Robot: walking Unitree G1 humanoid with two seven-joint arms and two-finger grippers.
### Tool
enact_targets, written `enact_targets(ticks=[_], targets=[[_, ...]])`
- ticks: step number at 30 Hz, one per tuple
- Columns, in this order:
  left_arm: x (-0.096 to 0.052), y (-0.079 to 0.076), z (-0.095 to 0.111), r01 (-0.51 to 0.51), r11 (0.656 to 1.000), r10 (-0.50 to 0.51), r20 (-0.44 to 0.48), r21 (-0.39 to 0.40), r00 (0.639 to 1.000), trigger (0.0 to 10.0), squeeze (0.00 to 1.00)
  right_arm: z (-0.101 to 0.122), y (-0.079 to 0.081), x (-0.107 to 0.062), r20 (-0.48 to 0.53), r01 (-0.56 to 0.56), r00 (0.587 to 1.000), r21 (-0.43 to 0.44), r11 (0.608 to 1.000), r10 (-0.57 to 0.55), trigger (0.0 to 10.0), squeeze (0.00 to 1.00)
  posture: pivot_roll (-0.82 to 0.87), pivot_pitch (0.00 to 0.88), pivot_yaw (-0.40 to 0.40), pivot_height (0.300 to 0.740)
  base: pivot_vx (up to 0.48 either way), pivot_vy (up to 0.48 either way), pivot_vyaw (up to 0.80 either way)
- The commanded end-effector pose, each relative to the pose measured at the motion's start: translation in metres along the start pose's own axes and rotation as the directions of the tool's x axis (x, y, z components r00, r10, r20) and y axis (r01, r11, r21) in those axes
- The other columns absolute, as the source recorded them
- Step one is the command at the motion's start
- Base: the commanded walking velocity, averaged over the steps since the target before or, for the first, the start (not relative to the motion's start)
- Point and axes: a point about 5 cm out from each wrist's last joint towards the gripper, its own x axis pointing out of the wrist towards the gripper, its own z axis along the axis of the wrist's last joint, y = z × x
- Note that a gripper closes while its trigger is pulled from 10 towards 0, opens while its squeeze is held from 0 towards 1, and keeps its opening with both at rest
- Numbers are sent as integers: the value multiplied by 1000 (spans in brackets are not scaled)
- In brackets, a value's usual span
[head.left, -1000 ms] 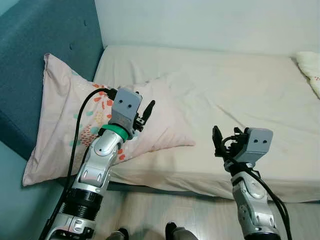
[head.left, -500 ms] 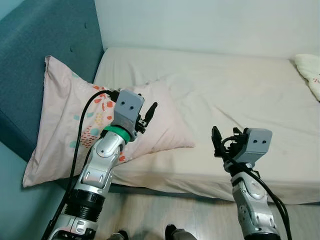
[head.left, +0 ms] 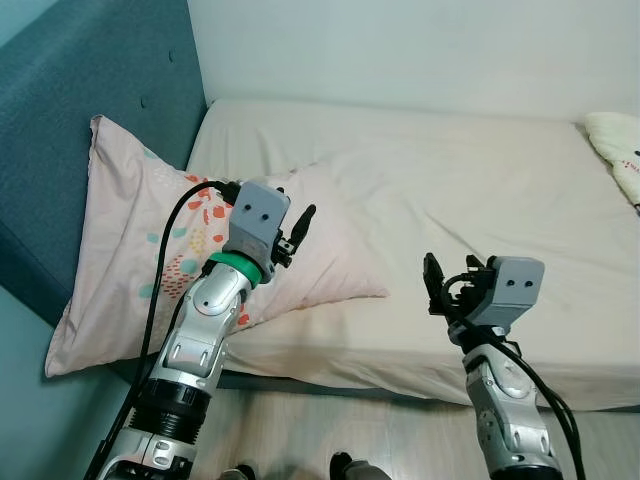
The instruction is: Clean up the room
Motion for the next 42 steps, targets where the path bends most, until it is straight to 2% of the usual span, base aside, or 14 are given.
enact_targets(ticks=[1, 13, 38, 42], targets=[[-2, -4, -5, 20, 1000, -20, -11, 1, 1000, 10000, 0, -5, -5, -3, -19, 12, 1000, -2, 1000, -12, 10000, 0, -122, 100, -8, 740, 0, 0, 0], [-2, -4, -5, 16, 1000, -16, -12, 2, 1000, 10000, 0, -5, -4, -3, -21, 11, 1000, 1, 1000, -11, 10000, 0, -122, 100, -8, 740, 0, 202, 0], [-1, -3, -4, 14, 1000, -14, -14, 9, 1000, 10000, 0, -6, -3, -4, -22, 15, 1000, 5, 1000, -15, 10000, 0, -122, 113, -4, 740, 0, 363, 0], [0, -3, -4, 14, 1000, -14, -12, 12, 1000, 10000, 0, -6, -3, -4, -21, 15, 1000, 6, 1000, -15, 10000, 0, -122, 113, -4, 740, 0, 0, 0]])
